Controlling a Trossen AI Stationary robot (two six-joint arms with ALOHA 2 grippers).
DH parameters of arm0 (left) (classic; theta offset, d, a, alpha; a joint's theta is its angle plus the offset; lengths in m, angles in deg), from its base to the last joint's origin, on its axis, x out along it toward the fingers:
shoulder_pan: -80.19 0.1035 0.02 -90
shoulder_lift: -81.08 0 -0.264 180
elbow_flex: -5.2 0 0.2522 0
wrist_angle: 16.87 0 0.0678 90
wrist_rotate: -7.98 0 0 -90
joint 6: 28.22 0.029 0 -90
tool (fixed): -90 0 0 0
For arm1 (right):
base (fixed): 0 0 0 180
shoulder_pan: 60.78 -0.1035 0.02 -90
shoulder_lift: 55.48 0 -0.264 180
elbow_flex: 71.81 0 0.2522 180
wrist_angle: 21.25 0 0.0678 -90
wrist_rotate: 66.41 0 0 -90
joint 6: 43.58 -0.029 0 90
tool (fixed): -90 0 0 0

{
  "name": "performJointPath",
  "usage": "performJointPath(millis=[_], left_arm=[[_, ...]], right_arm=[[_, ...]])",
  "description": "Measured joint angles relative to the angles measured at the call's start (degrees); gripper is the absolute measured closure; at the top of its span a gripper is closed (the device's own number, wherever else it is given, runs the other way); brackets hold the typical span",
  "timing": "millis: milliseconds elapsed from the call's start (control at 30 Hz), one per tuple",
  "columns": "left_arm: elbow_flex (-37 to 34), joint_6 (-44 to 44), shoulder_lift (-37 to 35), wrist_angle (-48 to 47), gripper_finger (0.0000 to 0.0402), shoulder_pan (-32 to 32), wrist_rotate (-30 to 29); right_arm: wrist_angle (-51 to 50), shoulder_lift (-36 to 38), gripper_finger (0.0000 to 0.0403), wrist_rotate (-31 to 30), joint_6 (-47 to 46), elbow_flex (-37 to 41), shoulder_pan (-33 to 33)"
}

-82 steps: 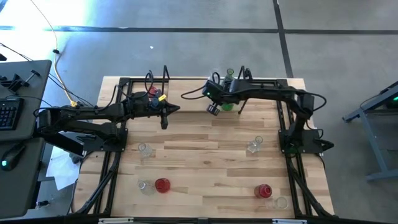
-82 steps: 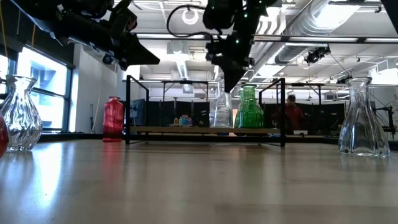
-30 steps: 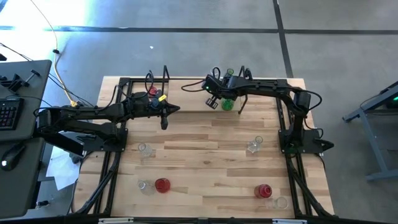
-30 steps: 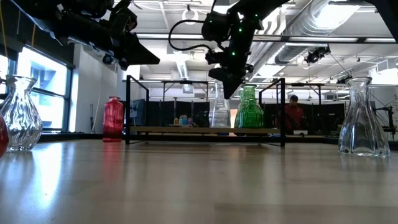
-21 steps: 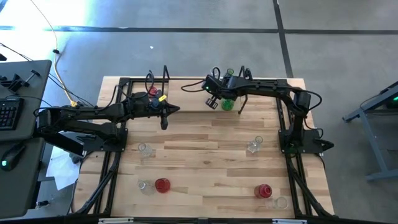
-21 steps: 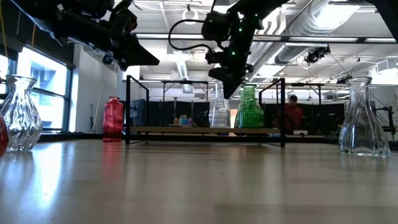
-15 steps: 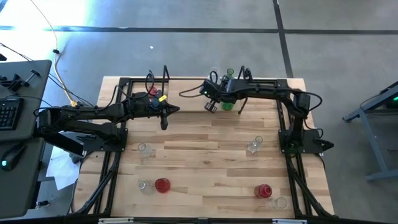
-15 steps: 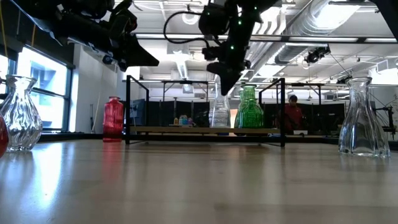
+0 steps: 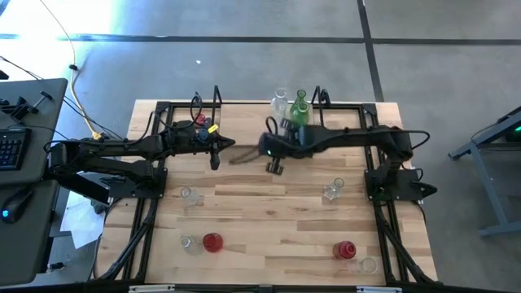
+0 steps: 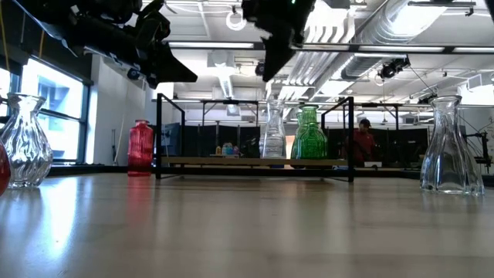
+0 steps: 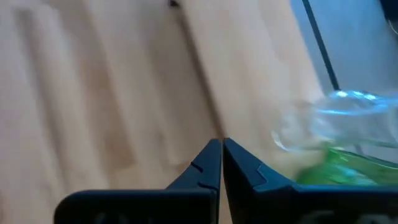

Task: Sort vases onto shelf
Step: Put the top left transparent vase aligned with the other transparent vases on the shelf

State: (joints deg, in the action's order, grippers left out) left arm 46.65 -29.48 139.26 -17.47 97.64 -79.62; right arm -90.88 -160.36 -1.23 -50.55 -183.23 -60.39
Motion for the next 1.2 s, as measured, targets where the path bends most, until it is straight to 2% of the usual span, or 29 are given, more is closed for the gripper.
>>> performJointPath(millis=[167,367,467,700,800,900,1067,1200], left_arm=[[0.0,0.88,0.0,0.02,0.0401,-0.25,-0.02],[0.0,0.9,0.01,-0.14,0.0402,-2.06,0.12],[0.0,0.9,0.0,-1.32,0.0401,-3.32,0.15],[2.4,0.34,-1.33,-9.9,0.0402,-7.06,0.39],[3.88,-1.42,-2.68,-14.35,0.0401,-9.95,-0.44],[5.69,-2.84,-4.22,-20.29,0.0401,-13.14,-1.97],[11.66,-9.49,-5.34,-39.89,0.0401,-18.22,-7.61],[17.42,-16.44,-5.0,-55.32,0.0391,-22.27,-8.15]], right_arm=[[12.45,4.27,0.0403,0.53,-2.87,9.4,-5.28],[30.79,8.99,0.0403,2.99,-5.42,22.93,-8.56],[42.11,10.64,0.0403,4.52,-6.09,30.01,-9.08],[74.7,10.39,0.0403,14.13,-4.49,45.22,-8.1],[79.6,10.27,0.0403,16.36,-4.15,47.65,-7.39],[80.1,10.14,0.0403,16.51,-2.91,47.93,-7.35],[80.06,10.08,0.0403,16.79,0.45,47.93,-7.44],[79.97,10.07,0.0403,16.74,1.45,47.93,-7.38]])
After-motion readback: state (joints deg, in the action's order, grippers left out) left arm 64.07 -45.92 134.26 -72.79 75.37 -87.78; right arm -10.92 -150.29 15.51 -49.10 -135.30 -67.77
